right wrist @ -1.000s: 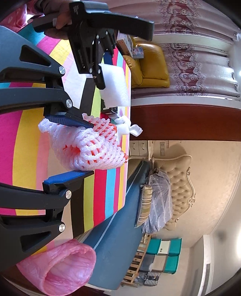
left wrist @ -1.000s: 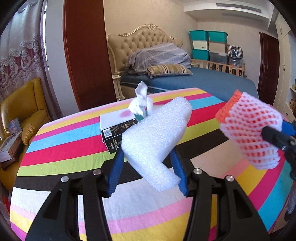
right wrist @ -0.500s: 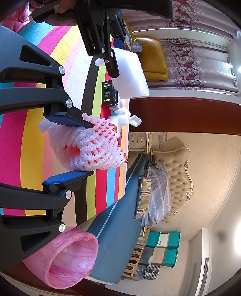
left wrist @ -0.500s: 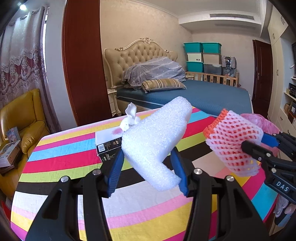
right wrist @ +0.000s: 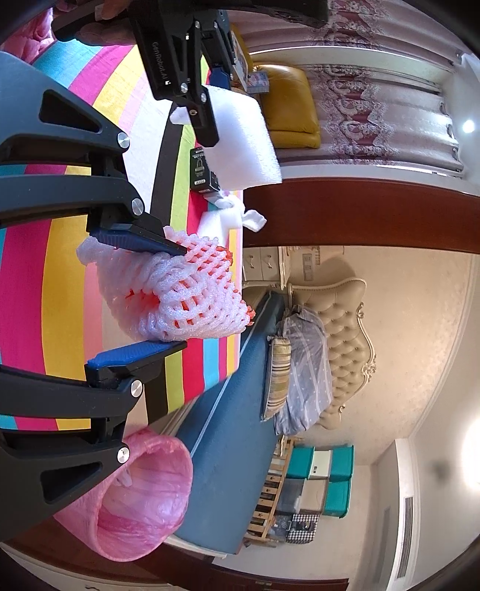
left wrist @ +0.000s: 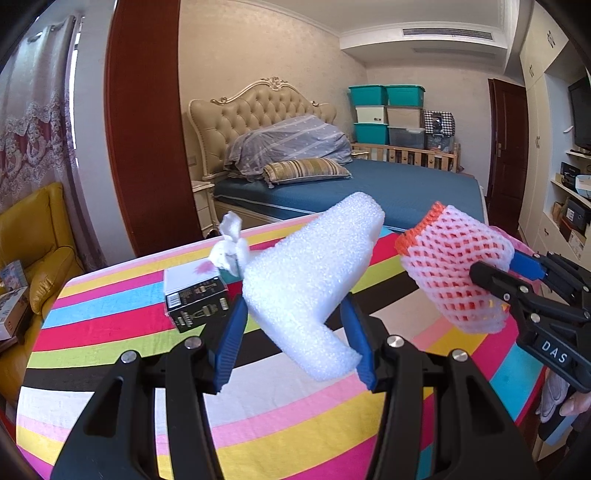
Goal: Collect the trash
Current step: 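Carry the foam sleeve and foam block in both tools over the pink bin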
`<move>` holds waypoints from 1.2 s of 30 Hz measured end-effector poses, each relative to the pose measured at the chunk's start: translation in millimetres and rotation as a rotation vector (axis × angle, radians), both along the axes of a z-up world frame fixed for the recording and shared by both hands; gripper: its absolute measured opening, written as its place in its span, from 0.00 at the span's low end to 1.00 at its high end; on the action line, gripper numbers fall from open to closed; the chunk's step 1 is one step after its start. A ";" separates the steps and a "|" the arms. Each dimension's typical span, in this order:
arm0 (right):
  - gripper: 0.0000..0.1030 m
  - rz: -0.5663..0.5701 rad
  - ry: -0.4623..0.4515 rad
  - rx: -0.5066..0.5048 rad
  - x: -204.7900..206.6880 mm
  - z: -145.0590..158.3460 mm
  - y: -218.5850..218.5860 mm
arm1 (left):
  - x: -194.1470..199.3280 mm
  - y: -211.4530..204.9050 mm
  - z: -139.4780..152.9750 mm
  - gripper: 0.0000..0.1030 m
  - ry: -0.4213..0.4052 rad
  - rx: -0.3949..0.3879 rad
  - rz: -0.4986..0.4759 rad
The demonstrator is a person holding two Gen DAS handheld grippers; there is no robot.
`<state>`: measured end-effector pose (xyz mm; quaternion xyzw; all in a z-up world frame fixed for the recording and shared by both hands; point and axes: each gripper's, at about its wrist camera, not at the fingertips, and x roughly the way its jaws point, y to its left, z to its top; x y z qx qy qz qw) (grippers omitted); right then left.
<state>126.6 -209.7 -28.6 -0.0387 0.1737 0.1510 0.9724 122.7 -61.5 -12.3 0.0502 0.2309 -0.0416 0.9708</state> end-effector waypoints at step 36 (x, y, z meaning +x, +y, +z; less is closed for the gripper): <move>0.45 -0.384 -0.046 0.012 28.8 3.0 -225.6 | 111.2 -214.9 2.9 0.51 0.069 -0.085 -0.480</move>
